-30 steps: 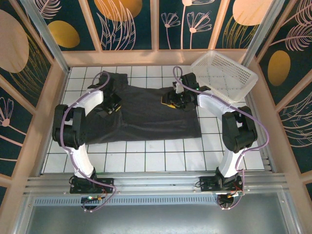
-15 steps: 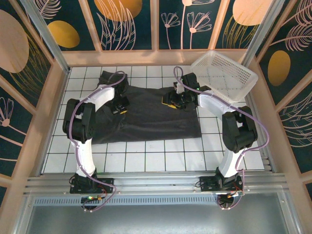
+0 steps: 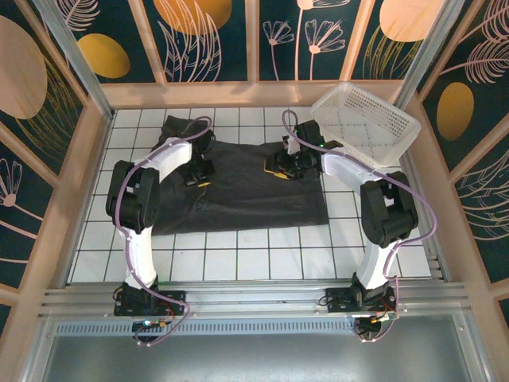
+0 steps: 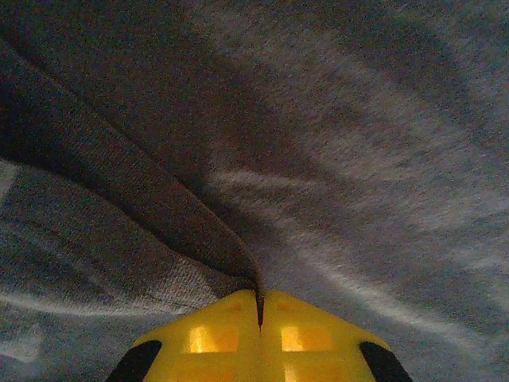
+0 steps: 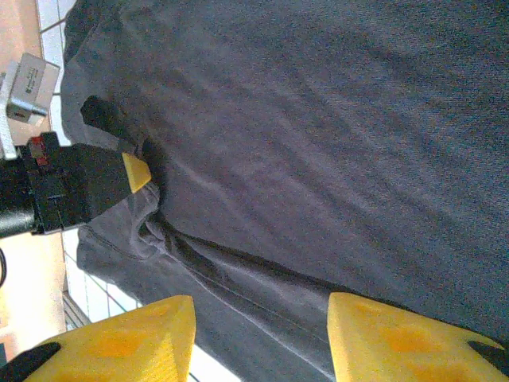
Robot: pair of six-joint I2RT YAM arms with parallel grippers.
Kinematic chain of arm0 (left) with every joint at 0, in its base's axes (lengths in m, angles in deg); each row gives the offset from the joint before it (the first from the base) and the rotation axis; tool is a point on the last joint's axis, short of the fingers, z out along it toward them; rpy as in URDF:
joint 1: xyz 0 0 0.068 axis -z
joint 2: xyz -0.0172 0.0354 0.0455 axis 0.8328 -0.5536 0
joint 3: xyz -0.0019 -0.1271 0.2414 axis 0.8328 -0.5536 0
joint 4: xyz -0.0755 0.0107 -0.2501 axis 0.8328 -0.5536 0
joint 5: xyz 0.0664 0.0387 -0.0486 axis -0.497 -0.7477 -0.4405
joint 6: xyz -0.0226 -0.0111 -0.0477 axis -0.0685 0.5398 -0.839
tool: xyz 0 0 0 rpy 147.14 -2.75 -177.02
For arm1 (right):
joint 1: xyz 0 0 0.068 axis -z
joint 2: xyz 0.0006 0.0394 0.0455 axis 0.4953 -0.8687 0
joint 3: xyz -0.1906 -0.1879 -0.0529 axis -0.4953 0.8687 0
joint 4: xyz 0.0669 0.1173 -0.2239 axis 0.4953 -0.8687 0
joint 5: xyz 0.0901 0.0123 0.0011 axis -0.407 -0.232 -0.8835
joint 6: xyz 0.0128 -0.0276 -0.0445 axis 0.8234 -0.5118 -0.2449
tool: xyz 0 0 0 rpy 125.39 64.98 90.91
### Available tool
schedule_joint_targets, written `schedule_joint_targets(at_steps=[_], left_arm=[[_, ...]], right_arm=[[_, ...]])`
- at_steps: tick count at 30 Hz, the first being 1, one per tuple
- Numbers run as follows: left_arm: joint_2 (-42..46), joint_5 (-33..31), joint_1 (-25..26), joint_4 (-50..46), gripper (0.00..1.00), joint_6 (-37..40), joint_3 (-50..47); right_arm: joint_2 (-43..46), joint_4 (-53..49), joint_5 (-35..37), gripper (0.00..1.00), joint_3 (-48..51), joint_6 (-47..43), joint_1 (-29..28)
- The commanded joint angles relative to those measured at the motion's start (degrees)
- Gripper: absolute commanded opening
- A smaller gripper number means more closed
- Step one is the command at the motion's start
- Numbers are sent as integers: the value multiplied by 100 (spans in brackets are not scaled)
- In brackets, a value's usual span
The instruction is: Fold and stack the t-shirts
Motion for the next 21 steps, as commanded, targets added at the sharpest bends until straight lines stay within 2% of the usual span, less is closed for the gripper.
schedule_joint_targets(at_steps=[1,2,3,7,10,14,17,21], left_arm=[[-128,277,33,214,18,212,223],[-118,277,39,215,36,233,223],[-83,134,33,156,48,210,235],[466,-547,26,96,55,-3,177],[1077,-832,-104,102,51,-309,-91],[1764,-361,-760,466,39,-641,-1043],[1897,76,-1208,760,27,-723,-1652],[1777,216,-1605,1142,21,-793,-2130]], right_arm=[[-8,-81,62,48,44,-21,46],[13,-62,101,48,87,-31,48],[41,-22,131,48,153,-40,49],[299,237,348,48,635,-64,56],[622,405,581,47,1140,-117,65],[983,281,1056,45,1605,-253,76],[1058,233,1297,41,1901,-285,92],[958,41,1772,35,2078,-186,115]])
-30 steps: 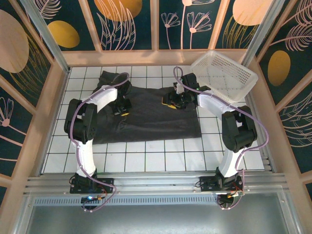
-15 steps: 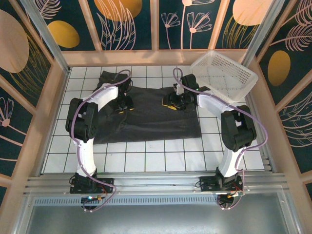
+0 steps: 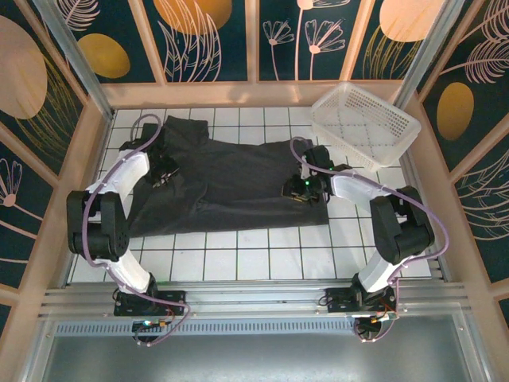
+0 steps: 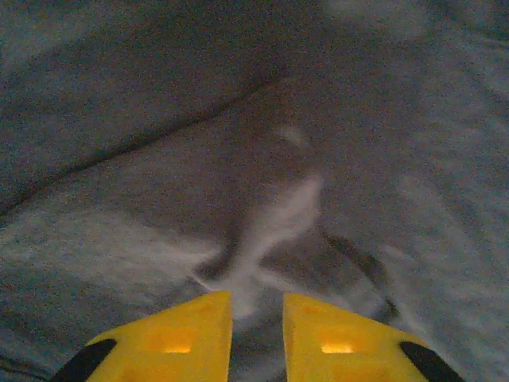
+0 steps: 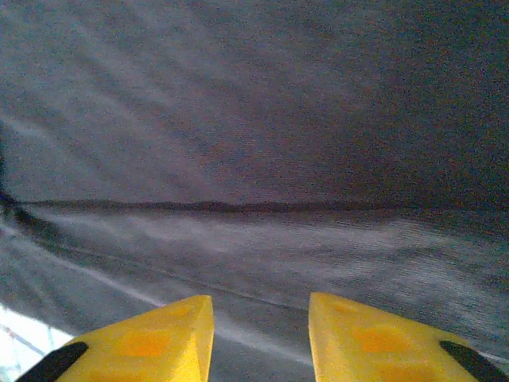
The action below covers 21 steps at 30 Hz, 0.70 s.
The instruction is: Fold and stack the t-shirts
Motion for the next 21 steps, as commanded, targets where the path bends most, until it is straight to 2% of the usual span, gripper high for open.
schedule_joint_targets(at_steps=[1,5,9,14,17,21], left_arm=[[-266,328,-197,380,21,-172,-393],[-586,301,-421,612,19,-270,-614],[-620,10,-491,552,19,-372,-1024],[-78,-206,-799,581,22,-688,-2101],[388,-168,-1176,668,22,-815,-2635],[759,-312,-1615,656,23,-878,-2890]], right_arm=[[-20,-213,655,34,173,-6,58],[-261,-354,899,33,160,42,77],[-455,-635,1061,33,122,52,12],[-631,-1260,1208,33,183,110,-269],[-475,-1447,1031,33,374,216,-468],[-269,-1618,685,35,499,244,-795]])
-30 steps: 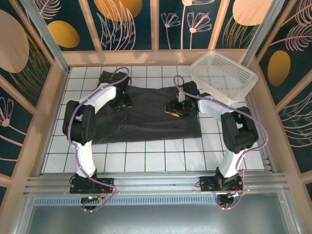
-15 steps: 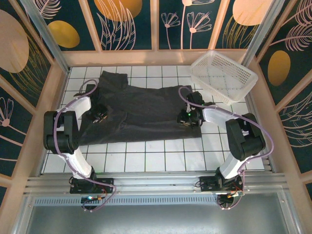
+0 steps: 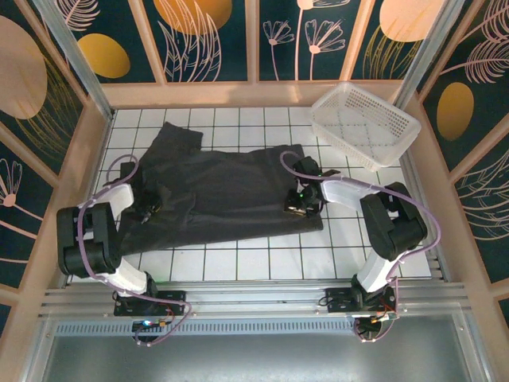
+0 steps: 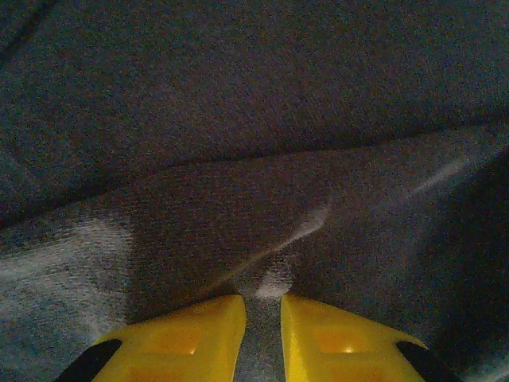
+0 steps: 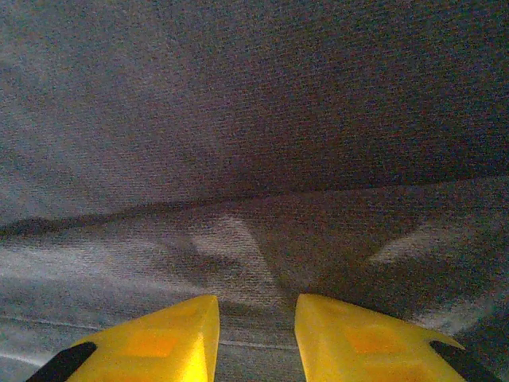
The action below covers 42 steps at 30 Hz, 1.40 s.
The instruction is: Fold and stack the t-shirts
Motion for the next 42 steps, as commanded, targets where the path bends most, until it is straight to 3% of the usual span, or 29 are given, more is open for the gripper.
schedule_joint_targets(at_steps=[1,5,10,15,20,23,28,33,42], left_arm=[[-29,-559,-370,-554,23,-193,-365],[-59,-821,-460,-682,25,-294,136],[-276,-898,-410,-736,39,-228,1609],[-1611,-751,-142,-942,40,418,3680],[-2742,-279,-20,-406,42,856,5129],[-3382,-234,3,-134,42,1063,5849],[-4152,-206,60,559,42,1317,6482],[-4892,-276,143,580,44,1562,7295],[-5475,-199,231,756,53,1799,7847]], right_arm=[[36,-973,-204,35,333,103,-223],[232,-920,-436,37,124,102,-333],[402,-711,64,47,-775,94,-284],[114,76,374,52,-1482,178,297],[-751,266,1125,49,-2303,423,647],[-1062,371,1200,49,-2742,396,700],[-1458,110,1252,49,-3345,288,735],[-1955,171,1365,49,-3899,365,920],[-3878,-326,2421,46,-6402,1007,1332]])
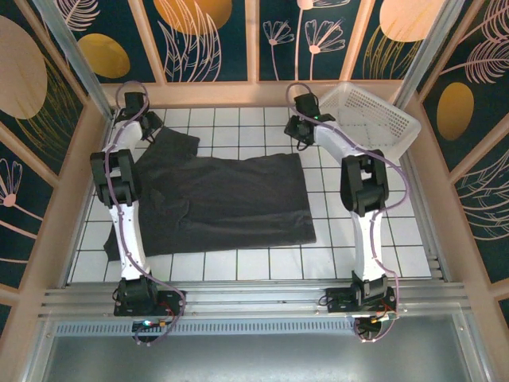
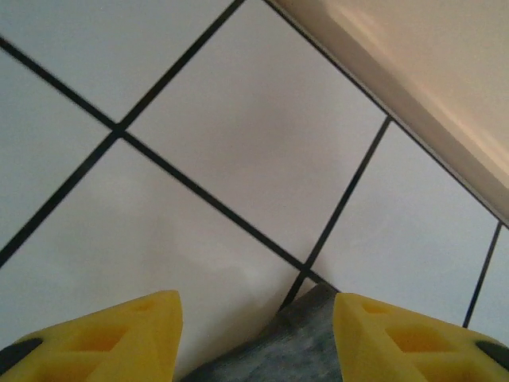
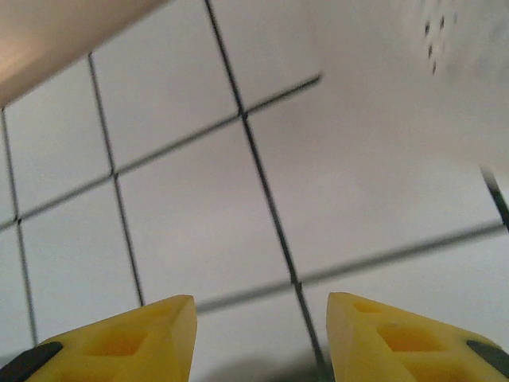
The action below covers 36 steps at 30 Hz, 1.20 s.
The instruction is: Fold and stack the t-shirts
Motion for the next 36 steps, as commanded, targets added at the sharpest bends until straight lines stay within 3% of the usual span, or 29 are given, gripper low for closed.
schedule_joint_targets(at_steps=[1,3,10,16,24,28,34,36], left_arm=[[-221,89,8,153,54,226,313],[-309,72,15,144,55,214,352],[-597,86,96,135,56,303,590],[-729,-227,192,-26,60,280,693],[-1327,-785,287,-1085,58,-151,1816],[-1508,-343,336,-1336,52,-426,1856],[-1573,-166,556,-1731,27,-278,1856],[-1558,-196,622,-1933,22,-125,1848]], right_arm=[[-527,-559,684,46,-869,478,290],[-704,-730,774,45,-1164,648,484],[-524,-229,-248,43,-1109,120,543],[13,-123,-387,43,-478,4,312],[843,196,-617,43,677,-43,135],[1176,351,-672,43,1171,-14,106],[1270,346,-671,43,1370,-76,113],[1222,289,-583,43,1354,-45,113]])
